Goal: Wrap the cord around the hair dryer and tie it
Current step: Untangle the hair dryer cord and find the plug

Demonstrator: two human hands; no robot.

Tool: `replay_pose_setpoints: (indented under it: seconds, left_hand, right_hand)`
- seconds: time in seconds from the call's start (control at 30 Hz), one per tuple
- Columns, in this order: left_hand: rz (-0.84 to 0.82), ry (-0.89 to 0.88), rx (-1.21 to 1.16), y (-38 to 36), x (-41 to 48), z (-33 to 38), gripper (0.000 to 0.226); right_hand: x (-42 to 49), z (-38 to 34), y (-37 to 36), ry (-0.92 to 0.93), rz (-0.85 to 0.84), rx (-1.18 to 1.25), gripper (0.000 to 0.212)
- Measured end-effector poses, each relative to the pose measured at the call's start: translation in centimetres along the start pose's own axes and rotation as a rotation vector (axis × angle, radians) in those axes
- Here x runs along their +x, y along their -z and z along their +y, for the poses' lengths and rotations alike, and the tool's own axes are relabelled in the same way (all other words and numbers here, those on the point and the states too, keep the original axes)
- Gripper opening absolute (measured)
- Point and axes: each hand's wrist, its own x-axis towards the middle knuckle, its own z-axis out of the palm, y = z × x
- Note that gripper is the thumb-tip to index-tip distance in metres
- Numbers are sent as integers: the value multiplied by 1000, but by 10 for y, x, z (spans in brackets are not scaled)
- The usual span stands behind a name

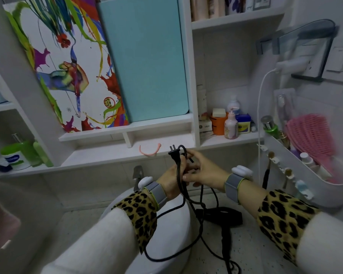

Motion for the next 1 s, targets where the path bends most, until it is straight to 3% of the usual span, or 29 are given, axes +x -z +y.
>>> replay_pose_setpoints:
  seconds: [0.2,0.3,0.37,0.5,0.57,0.63,0.67,0.73,0.8,0.83,0.93,1.0]
  left_hand:
    - [19,84,69,6,-2,-1,68]
    - [46,133,181,12,-5,2,85]
    - [57,141,164,12,-8,7,83]
    - [39,158,-257,24,-15,14,63]
    - [-43,198,-486,34,-23,22,53]
    - [-142,231,-577,37,-26,32,60]
    - [-143,223,-526,35,-24,38,62]
    - [-32,194,-185,23,-19,48,55]
    - [77,225,190,7,-15,53,46]
    - [98,251,270,-1,-12,52,47]
    - [196,263,276,-26,-5,47,49]
    - [272,234,137,-32,-1,42,26]
  right_hand:
    - [4,9,-16,73,100,-36,94]
    - [8,9,-26,75,200,-156,79]
    - [10,7,-24,95,243,-232,64]
    - [15,-3,1,38,391,-273,26]
    - [16,-5,16,-39,456,-206,26]
    - [15,-5,25,-154,457,30,29]
    - [14,-4,26,-188,450,90,30]
    - [13,-6,23,-187,427,43,28]
    - [11,-10,15,-104,471,-249,29]
    - [10,-13,10,-82,513,-388,26]
    - [12,-18,-7,-100,567,-432,18]
    - [13,-16,-6,-129,577,-422,19]
